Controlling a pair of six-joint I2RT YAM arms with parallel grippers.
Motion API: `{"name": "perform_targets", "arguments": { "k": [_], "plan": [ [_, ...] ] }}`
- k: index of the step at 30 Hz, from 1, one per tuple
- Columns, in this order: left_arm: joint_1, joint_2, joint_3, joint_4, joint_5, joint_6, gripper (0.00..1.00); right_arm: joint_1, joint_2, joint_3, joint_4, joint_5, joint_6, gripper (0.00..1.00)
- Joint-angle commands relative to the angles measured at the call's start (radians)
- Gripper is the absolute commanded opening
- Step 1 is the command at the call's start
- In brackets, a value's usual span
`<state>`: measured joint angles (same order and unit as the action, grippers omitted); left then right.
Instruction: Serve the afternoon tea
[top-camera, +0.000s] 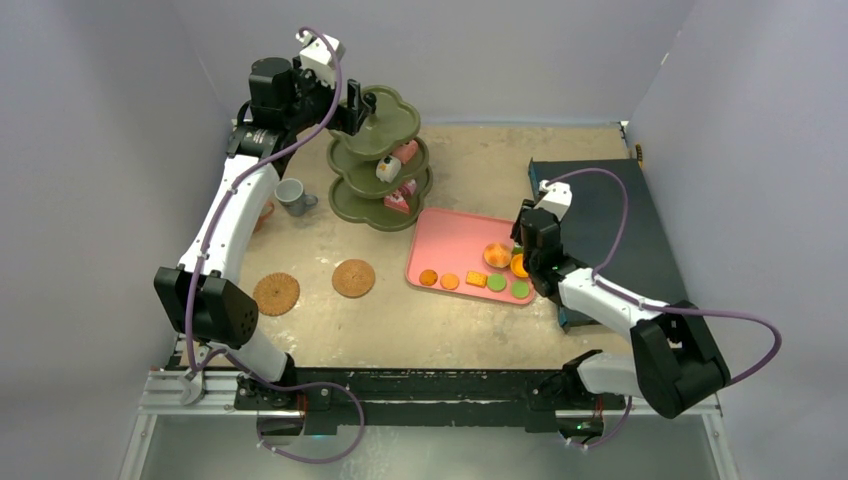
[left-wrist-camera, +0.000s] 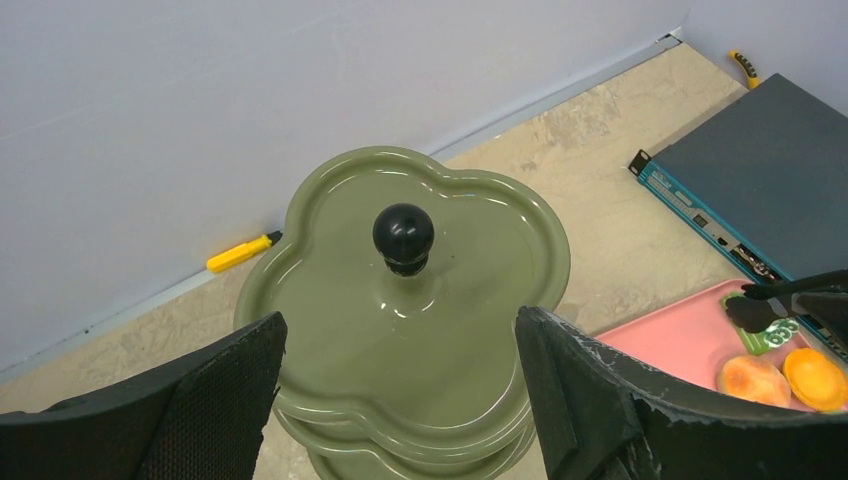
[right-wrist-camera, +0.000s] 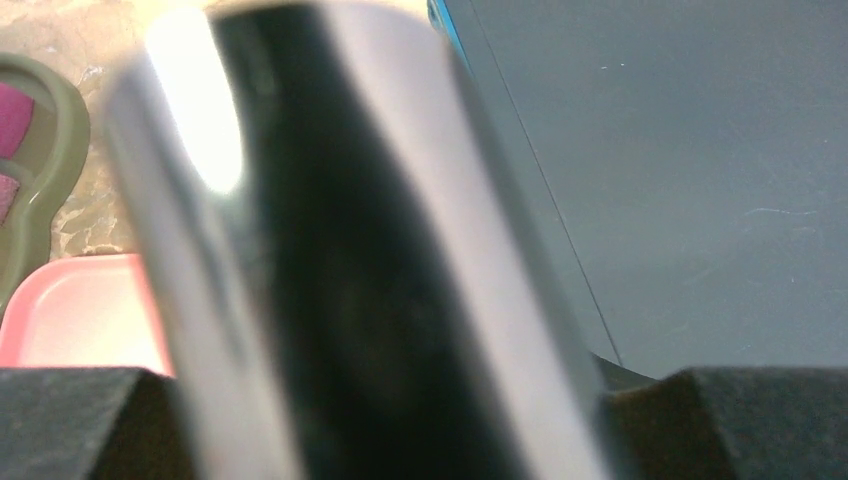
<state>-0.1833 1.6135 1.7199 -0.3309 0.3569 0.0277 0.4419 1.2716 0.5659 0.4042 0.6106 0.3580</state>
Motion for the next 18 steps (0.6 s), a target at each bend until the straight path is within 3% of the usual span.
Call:
{"name": "perform_targets", "arguments": {
  "k": [1, 9, 18],
  "plan": [
    [0.008, -0.017, 0.009, 0.036, 0.027, -0.005, 0.84, 0.0, -0.015, 0.047, 0.042, -0.017, -0.008, 0.3],
    [0.01, 0.041, 0.045, 0.056, 0.155, 0.025, 0.84, 0.05, -0.02, 0.195, 0.042, -0.092, -0.031, 0.27],
    [0.036, 0.186, 0.139, 0.05, 0.257, 0.073, 0.76, 0.144, -0.025, 0.265, 0.044, -0.14, -0.029, 0.27]
  ]
}}
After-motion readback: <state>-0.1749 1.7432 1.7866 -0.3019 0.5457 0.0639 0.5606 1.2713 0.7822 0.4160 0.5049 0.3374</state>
